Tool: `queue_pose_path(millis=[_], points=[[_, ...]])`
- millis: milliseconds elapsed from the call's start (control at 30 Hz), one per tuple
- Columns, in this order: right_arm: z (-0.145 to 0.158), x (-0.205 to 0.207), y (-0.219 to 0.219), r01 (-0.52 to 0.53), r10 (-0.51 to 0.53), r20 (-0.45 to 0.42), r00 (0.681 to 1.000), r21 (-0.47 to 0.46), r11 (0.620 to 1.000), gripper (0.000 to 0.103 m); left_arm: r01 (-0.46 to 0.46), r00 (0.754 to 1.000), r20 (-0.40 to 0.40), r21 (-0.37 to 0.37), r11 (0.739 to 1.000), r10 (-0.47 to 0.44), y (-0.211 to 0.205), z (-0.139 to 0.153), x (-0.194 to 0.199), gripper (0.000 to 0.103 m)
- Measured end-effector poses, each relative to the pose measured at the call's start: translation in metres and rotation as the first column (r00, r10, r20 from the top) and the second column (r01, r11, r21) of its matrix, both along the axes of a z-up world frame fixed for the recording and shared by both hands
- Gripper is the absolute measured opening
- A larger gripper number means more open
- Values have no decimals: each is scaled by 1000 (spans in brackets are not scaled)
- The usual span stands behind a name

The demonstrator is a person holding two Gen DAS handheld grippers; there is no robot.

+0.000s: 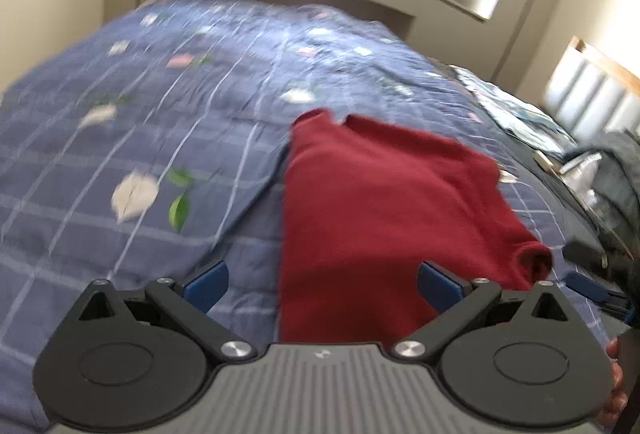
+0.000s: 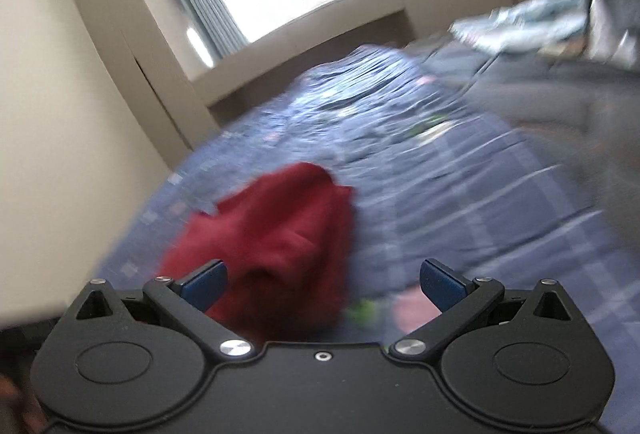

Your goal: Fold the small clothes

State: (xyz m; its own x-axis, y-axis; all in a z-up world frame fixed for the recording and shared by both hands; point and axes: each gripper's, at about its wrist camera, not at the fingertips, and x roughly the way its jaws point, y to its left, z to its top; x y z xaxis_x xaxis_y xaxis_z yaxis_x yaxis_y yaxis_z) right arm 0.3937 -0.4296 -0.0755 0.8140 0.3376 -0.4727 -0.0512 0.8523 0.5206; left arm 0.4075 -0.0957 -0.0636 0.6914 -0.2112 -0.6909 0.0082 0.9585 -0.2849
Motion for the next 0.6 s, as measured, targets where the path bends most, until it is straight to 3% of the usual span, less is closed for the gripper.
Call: queue_pose_path(millis=[67, 133, 233, 367, 500, 567, 600], points=[[-4, 18, 4, -6, 10, -44, 999, 79, 997, 83, -13, 999, -32, -16, 1000, 12, 4, -8, 0, 102], [-9, 33, 11, 0, 9, -97, 995, 93, 996, 54, -14, 998, -56, -17, 1000, 13, 7, -15, 0, 102], [-9, 39, 17, 1, 7, -106, 994, 72, 997, 21, -1, 998, -70, -17, 1000, -1, 5, -22, -2, 102], [1, 30, 16, 15, -14, -37, 999, 21, 1000, 14, 11, 997, -78, -30, 999, -14, 4, -29, -1, 102], [-11, 31, 20, 12, -16, -69, 997, -68, 998, 14, 13, 997, -81, -36, 999, -16, 4, -31, 0, 102], [-19, 31, 20, 6, -12, -80, 997, -70, 998, 17, 21, 997, -76, -39, 999, -24, 6, -27, 2, 103], [-19, 30, 18, 8, -12, -71, 997, -57, 998, 24, 22, 998, -63, -37, 999, -24, 8, -25, 4, 103]])
